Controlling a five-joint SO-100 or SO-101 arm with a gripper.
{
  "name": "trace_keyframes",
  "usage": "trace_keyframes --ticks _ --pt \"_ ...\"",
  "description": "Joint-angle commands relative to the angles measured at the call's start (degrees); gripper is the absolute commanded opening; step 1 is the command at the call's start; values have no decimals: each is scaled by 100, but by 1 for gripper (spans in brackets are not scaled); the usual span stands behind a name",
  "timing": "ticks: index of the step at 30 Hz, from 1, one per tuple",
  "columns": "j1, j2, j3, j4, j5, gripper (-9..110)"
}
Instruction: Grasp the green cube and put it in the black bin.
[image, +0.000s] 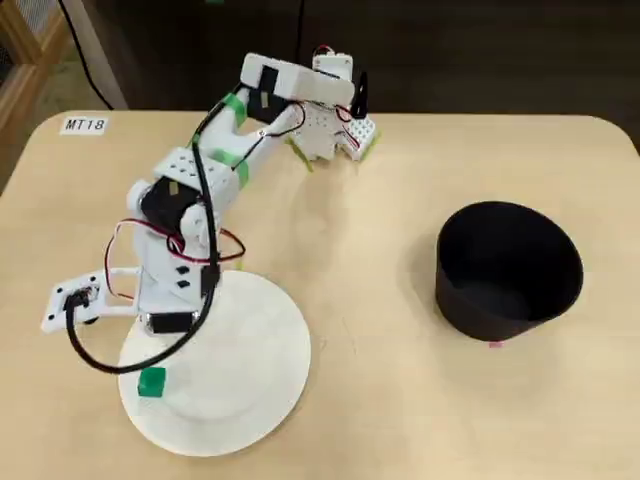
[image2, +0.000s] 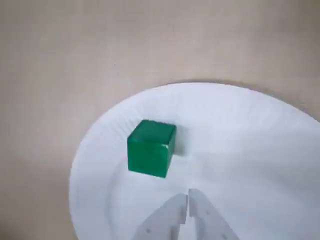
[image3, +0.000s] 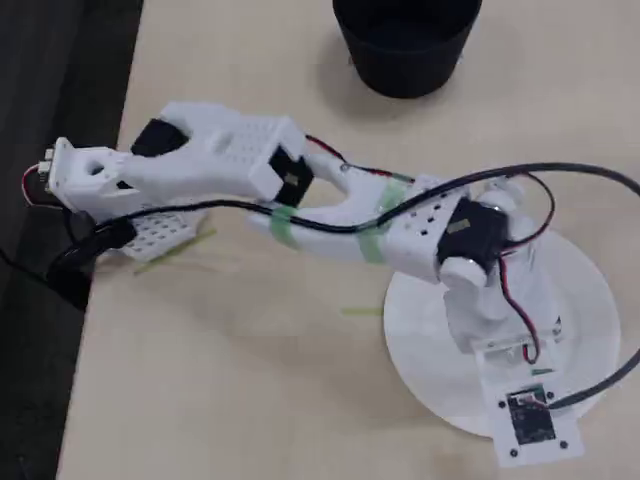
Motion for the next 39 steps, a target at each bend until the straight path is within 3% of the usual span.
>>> trace_keyframes --ticks 1,4,8,39 --pt "167 -211 -1819 369 97 5" --pt "264 -53 -1819 483 9 18" --pt "299 -35 -1775 352 9 25" --pt "88 -1081 -1811 -299 158 17"
